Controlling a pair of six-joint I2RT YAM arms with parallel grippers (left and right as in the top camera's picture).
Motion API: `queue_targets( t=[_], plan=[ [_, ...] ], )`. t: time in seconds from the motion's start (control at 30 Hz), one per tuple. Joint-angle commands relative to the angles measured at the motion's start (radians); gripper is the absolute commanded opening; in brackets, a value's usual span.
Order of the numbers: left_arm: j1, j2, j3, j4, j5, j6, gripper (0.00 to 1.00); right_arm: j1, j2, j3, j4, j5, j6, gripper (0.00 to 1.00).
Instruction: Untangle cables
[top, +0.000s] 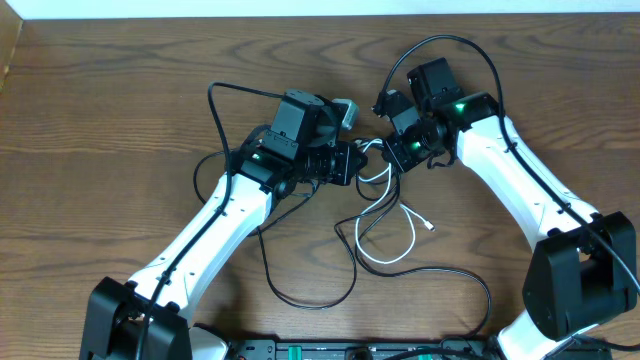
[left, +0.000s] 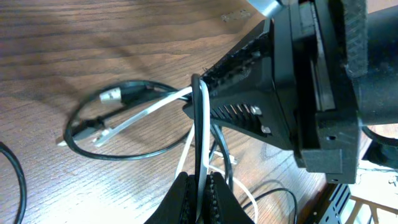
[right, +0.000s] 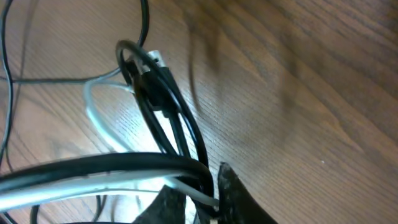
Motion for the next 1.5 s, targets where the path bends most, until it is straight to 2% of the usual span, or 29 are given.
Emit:
queue_targets(
  t=[0.0, 0.13, 0.2, 0.27, 0.3, 0.4, 0.53, 0.6, 0.67, 0.73, 0.9, 1.0, 1.17, 1.2, 1.27, 1.47],
  plan=[
    [0.001, -0.022, 0.001, 0.001, -0.107, -0.002, 0.08, 0.004, -0.028, 0.002, -0.026, -0.009, -0.004, 0.18],
    [0.001, -0.02, 0.001, -0.018, -0.305, -0.002, 0.07, 0.003, -0.031, 0.002, -0.081, -0.061, -0.052, 0.23],
    [0.001, -0.02, 0.001, -0.041, -0.346, -0.002, 0.08, -0.001, -0.032, 0.002, -0.084, -0.056, -0.052, 0.21],
    [0.0, -0.02, 0.001, -0.05, -0.307, -0.002, 0.08, -0.003, -0.032, 0.002, -0.066, -0.057, -0.047, 0.22],
    [0.0, -0.02, 0.001, -0.048, -0.266, -0.002, 0.08, 0.001, -0.032, 0.002, -0.049, -0.057, -0.045, 0.29],
    [0.001, -0.021, 0.001, -0.037, -0.061, 0.008, 0.07, 0.004, -0.032, 0.002, 0.003, -0.057, -0.045, 0.29],
    [0.001, -0.042, 0.001, 0.019, 0.051, 0.01, 0.07, 0.004, -0.032, 0.002, 0.01, -0.057, -0.045, 0.3],
    [0.001, -0.063, 0.001, 0.029, 0.051, 0.01, 0.07, 0.004, -0.032, 0.002, 0.006, -0.057, -0.045, 0.27],
    [0.001, -0.096, 0.001, 0.036, 0.047, 0.01, 0.07, 0.004, -0.032, 0.002, 0.005, -0.057, -0.045, 0.18],
    [0.001, -0.104, 0.001, 0.04, 0.036, 0.01, 0.08, 0.004, -0.032, 0.002, 0.003, -0.057, -0.045, 0.18],
    [0.001, -0.104, 0.001, 0.035, -0.047, 0.01, 0.08, 0.003, -0.032, 0.002, -0.027, -0.057, -0.045, 0.22],
    [0.001, -0.103, 0.001, -0.003, -0.118, 0.01, 0.08, 0.003, -0.079, 0.002, -0.024, -0.057, -0.037, 0.33],
    [0.001, -0.104, 0.001, -0.002, -0.118, 0.01, 0.07, 0.003, -0.113, 0.002, -0.024, -0.057, -0.018, 0.36],
    [0.001, -0.104, 0.001, -0.002, -0.118, 0.01, 0.08, 0.004, -0.113, 0.002, -0.026, -0.057, -0.018, 0.41],
    [0.001, -0.106, 0.001, -0.001, -0.117, 0.01, 0.08, 0.004, -0.108, 0.0, -0.031, -0.053, -0.018, 0.43],
    [0.001, -0.128, 0.001, 0.005, -0.107, 0.01, 0.08, 0.004, -0.101, -0.015, -0.015, -0.045, -0.019, 0.44]
  ],
)
